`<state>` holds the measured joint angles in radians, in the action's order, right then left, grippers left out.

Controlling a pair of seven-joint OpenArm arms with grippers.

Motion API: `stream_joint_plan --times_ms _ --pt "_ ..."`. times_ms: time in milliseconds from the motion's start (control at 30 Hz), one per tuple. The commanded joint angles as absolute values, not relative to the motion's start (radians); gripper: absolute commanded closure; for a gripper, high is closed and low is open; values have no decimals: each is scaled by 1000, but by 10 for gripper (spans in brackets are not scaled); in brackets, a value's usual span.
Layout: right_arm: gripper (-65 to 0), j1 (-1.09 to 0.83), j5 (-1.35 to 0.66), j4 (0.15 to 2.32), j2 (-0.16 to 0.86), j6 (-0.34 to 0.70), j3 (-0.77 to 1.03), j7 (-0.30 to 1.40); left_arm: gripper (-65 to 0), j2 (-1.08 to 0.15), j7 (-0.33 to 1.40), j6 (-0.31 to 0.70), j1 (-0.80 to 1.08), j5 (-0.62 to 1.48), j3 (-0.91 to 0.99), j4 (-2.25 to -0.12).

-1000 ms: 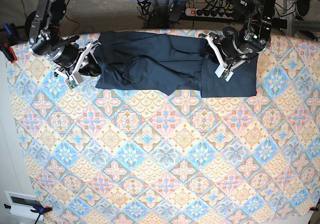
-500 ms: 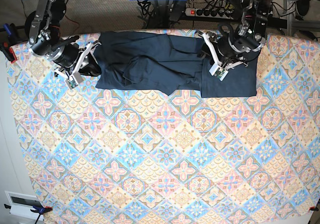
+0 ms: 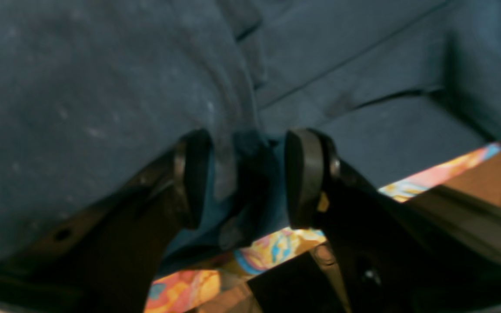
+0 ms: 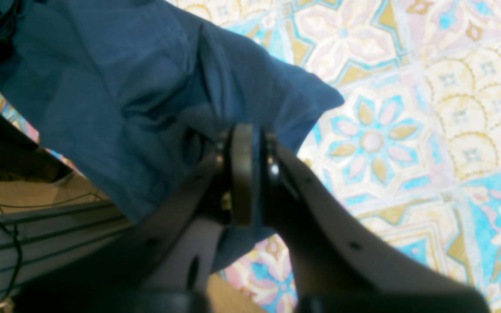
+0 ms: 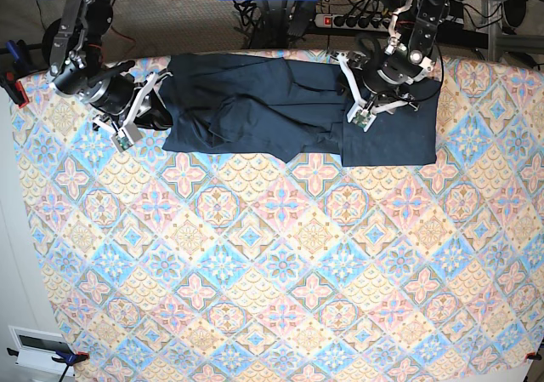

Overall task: Layout the t-shirt on the table in an organized manner, then fold the t-shirt properly
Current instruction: 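Press and smooth the folded end with the left gripper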

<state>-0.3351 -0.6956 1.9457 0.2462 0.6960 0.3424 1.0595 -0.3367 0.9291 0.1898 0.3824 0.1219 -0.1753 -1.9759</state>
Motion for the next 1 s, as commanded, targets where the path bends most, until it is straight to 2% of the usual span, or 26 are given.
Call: stream_joint_plan --times_ms 0,167,500,567,700,800,967 --pt "-28 -329 -716 1962 257 698 346 1038 -281 -338 898 188 378 110 -183 -1991" --pt "-28 -329 -716 1962 257 698 346 1038 -281 -338 894 188 384 30 -222 -1986" --pt "-28 -331 -717 1962 257 698 346 1038 -277 -338 892 186 378 25 -231 -1899" --pt "-28 -331 -717 1963 257 698 346 1038 -247 -338 892 186 378 25 -231 -1899" --pt "-28 -331 -717 1963 257 698 346 1038 -112 -338 892 189 377 25 -229 -1897" --pt "-28 -331 -717 1963 257 698 346 1038 -128 -338 892 191 377 25 -229 -1899" --pt "-28 -331 -717 1963 257 698 346 1038 -103 -340 892 188 378 25 -228 -1899"
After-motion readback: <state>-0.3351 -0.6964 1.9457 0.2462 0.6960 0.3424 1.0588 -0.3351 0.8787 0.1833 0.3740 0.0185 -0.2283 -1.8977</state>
